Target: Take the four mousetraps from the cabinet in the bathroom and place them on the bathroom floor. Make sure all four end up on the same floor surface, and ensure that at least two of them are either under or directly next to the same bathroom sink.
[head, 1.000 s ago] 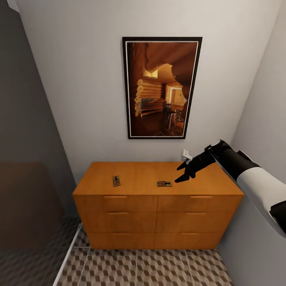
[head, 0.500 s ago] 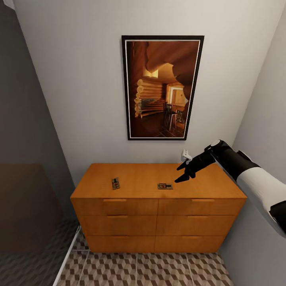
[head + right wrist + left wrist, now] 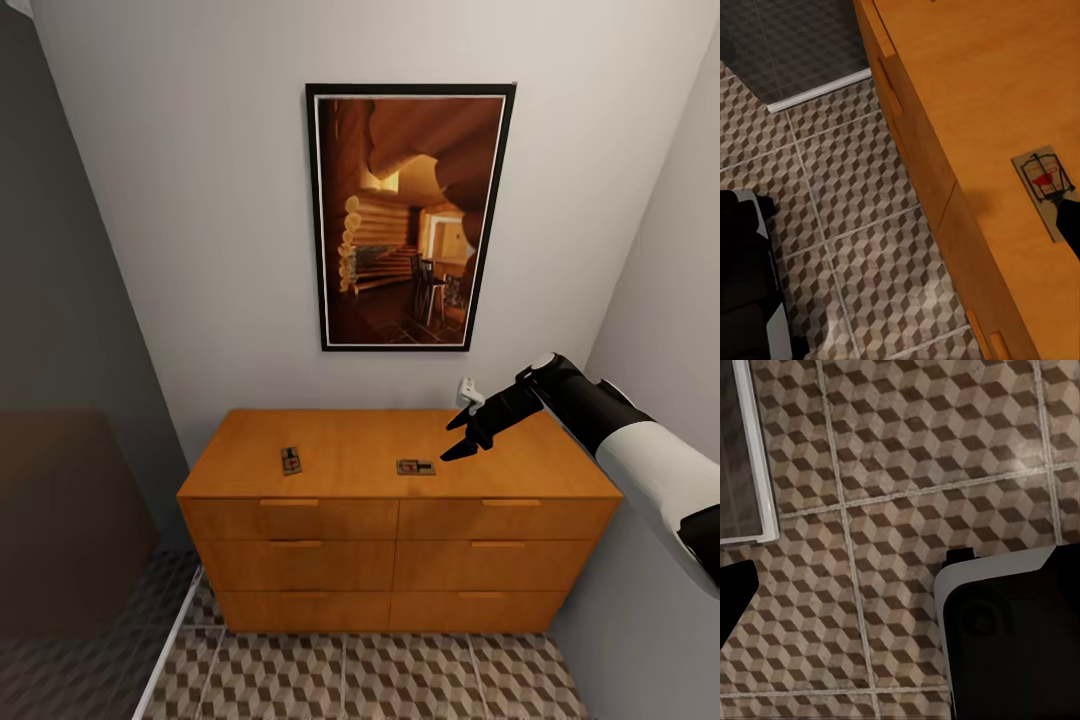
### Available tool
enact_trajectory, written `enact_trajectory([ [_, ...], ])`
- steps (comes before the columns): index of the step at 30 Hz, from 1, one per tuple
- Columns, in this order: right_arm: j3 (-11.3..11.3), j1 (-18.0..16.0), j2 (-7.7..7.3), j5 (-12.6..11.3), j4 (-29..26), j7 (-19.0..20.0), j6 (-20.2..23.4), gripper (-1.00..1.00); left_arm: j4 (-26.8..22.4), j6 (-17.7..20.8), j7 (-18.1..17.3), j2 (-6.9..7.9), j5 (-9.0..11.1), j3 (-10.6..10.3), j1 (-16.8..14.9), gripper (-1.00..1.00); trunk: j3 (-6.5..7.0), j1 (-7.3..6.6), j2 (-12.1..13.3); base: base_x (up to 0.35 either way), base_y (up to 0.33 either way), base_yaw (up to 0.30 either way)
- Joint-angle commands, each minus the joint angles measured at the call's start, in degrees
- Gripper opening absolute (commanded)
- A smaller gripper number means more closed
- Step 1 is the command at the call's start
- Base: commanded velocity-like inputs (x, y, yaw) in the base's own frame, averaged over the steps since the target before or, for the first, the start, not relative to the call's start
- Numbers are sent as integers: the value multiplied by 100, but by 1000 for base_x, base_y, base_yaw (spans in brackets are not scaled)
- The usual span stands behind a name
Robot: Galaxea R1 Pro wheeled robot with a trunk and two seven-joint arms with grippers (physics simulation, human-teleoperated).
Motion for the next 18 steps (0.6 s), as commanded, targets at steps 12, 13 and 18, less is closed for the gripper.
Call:
enact_trajectory([
  [12,15,-6,-13,10,3,16,57,100,26,-39,18,-2,22,-49,25,100,-108,4,-14,13,0,0],
  [13,15,-6,-13,10,4,16,57,100,26,-39,18,-2,22,-49,26,100,-116,4,-14,111,0,0],
  [18,15,-6,-10,11,4,16,57,100,26,-39,18,-2,22,-47,28,100,-153,4,-14,187,0,0],
])
